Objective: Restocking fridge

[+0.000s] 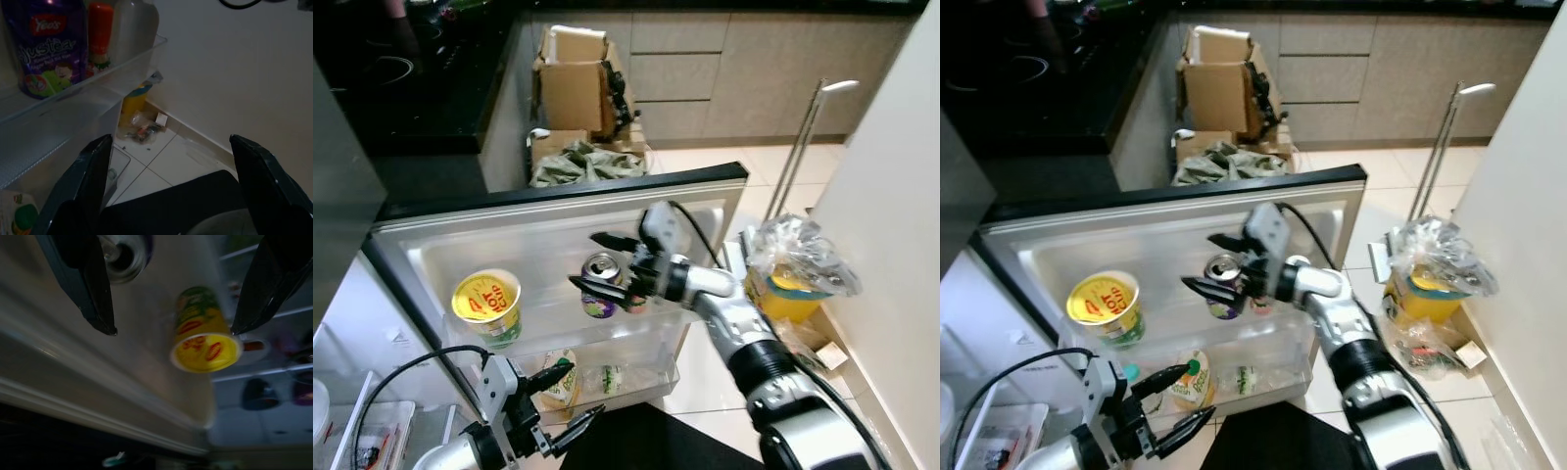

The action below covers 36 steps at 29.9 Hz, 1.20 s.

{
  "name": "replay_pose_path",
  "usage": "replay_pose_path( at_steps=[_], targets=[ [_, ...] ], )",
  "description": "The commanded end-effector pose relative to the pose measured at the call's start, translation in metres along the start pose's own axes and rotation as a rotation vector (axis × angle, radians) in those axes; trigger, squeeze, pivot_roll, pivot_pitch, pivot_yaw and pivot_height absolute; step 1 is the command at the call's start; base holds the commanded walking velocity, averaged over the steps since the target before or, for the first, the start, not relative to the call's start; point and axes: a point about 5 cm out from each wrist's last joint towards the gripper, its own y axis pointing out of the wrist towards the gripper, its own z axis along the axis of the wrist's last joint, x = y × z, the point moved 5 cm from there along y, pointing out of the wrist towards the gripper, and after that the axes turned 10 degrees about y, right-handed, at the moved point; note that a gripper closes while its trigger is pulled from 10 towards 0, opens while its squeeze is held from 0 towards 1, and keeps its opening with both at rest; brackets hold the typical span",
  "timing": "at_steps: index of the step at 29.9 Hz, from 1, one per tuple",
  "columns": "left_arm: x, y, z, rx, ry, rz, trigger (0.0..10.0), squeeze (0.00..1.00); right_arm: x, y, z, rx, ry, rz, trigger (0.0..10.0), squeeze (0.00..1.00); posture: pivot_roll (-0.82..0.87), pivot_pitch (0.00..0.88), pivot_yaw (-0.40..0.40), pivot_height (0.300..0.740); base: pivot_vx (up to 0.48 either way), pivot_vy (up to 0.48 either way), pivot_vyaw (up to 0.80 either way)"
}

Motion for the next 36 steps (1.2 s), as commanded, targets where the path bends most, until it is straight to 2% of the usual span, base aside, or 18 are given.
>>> replay_pose_path(
  at_steps=[1, 7, 10, 14, 16, 18, 19, 22, 23, 26, 27, 28, 29, 30, 31, 33, 34, 36],
  targets=[
    [0.001, -0.005, -0.006, -0.030, -0.009, -0.009, 10.0, 0.00, -0.008, -0.005, 0.002, 0.008, 0.028, 0.055, 10.0, 0.00, 0.02, 0.080, -0.028, 0.740, 0.000, 0.000, 0.00],
    [0.000, -0.005, -0.005, -0.030, -0.007, -0.009, 10.0, 0.00, -0.029, -0.039, -0.009, -0.050, 0.138, 0.152, 10.0, 0.00, 0.02, 0.076, -0.028, 0.740, 0.000, 0.000, 0.00],
    [0.000, -0.005, -0.005, -0.029, -0.007, -0.009, 10.0, 0.00, -0.030, -0.041, -0.010, -0.054, 0.151, 0.156, 10.0, 0.00, 0.02, 0.076, -0.028, 0.740, 0.000, 0.000, 0.00],
    [-0.001, -0.004, -0.005, -0.026, -0.003, -0.008, 10.0, 0.00, -0.050, -0.067, -0.037, -0.118, 0.293, 0.197, 10.0, 0.00, 0.02, 0.071, -0.029, 0.740, 0.000, 0.000, 0.00],
    [-0.002, -0.004, -0.005, -0.026, -0.002, -0.008, 10.0, 0.00, -0.053, -0.071, -0.042, -0.128, 0.315, 0.198, 10.0, 0.00, 0.02, 0.072, -0.029, 0.740, 0.000, 0.000, 0.00],
    [-0.002, -0.004, -0.005, -0.027, -0.002, -0.006, 10.0, 0.00, -0.059, -0.086, -0.061, -0.178, 0.387, 0.181, 10.0, 0.00, 0.02, 0.071, -0.028, 0.740, 0.000, 0.000, 0.00],
    [-0.002, -0.004, -0.005, -0.027, -0.002, -0.006, 10.0, 0.00, -0.059, -0.086, -0.061, -0.178, 0.387, 0.181, 10.0, 0.00, 0.02, 0.071, -0.028, 0.740, 0.000, 0.000, 0.00],
    [-0.003, -0.004, -0.005, -0.027, -0.003, -0.006, 10.0, 0.00, -0.063, -0.117, -0.107, -0.311, 0.529, 0.066, 10.0, 0.00, 0.01, 0.068, -0.027, 0.740, 0.000, 0.000, 0.00],
    [-0.003, -0.004, -0.005, -0.027, -0.003, -0.006, 10.0, 0.00, -0.063, -0.117, -0.107, -0.311, 0.529, 0.066, 10.0, 0.00, 0.01, 0.068, -0.027, 0.740, 0.000, 0.000, 0.00],
    [-0.003, -0.003, -0.005, -0.025, -0.001, -0.006, 10.0, 0.00, -0.063, -0.142, -0.148, -0.416, 0.630, -0.081, 10.0, 0.00, 0.00, 0.066, -0.029, 0.740, 0.000, 0.000, 0.00],
    [-0.003, -0.003, -0.005, -0.025, -0.001, -0.006, 10.0, 0.00, -0.063, -0.142, -0.148, -0.416, 0.630, -0.081, 10.0, 0.00, 0.00, 0.066, -0.029, 0.740, 0.000, 0.000, 0.00],
    [-0.004, -0.003, -0.005, -0.023, -0.001, -0.006, 10.0, 0.00, -0.064, -0.155, -0.169, -0.456, 0.681, -0.170, 10.0, 0.00, 0.00, 0.066, -0.030, 0.740, 0.000, 0.000, 0.00],
    [-0.004, -0.003, -0.005, -0.023, -0.001, -0.006, 10.0, 0.00, -0.064, -0.155, -0.169, -0.456, 0.681, -0.170, 10.0, 0.00, 0.00, 0.066, -0.030, 0.740, 0.000, 0.000, 0.00],
    [-0.004, -0.002, -0.005, -0.021, 0.001, -0.006, 10.0, 0.00, -0.067, -0.175, -0.197, -0.514, 0.752, -0.311, 10.0, 0.00, 0.00, 0.065, -0.030, 0.740, 0.000, 0.000, 0.00],
    [-0.004, -0.002, -0.005, -0.021, 0.001, -0.006, 10.0, 0.00, -0.067, -0.175, -0.197, -0.514, 0.752, -0.311, 10.0, 0.00, 0.00, 0.065, -0.030, 0.740, 0.000, 0.000, 0.00],
    [-0.004, -0.002, -0.005, -0.019, 0.001, -0.008, 10.0, 0.00, -0.074, -0.190, -0.219, -0.539, 0.815, -0.438, 10.0, 0.00, 0.00, 0.065, -0.030, 0.740, 0.000, 0.000, 0.00],
    [-0.004, -0.002, -0.005, -0.019, 0.001, -0.008, 10.0, 0.00, -0.074, -0.190, -0.219, -0.539, 0.815, -0.438, 10.0, 0.00, 0.00, 0.065, -0.030, 0.740, 0.000, 0.000, 0.00],
    [-0.004, -0.002, -0.005, -0.019, 0.000, -0.008, 10.0, 0.00, -0.079, -0.199, -0.234, -0.552, 0.851, -0.538, 10.0, 0.00, 0.00, 0.063, -0.029, 0.740, 0.000, 0.000, 0.00]
  ],
)
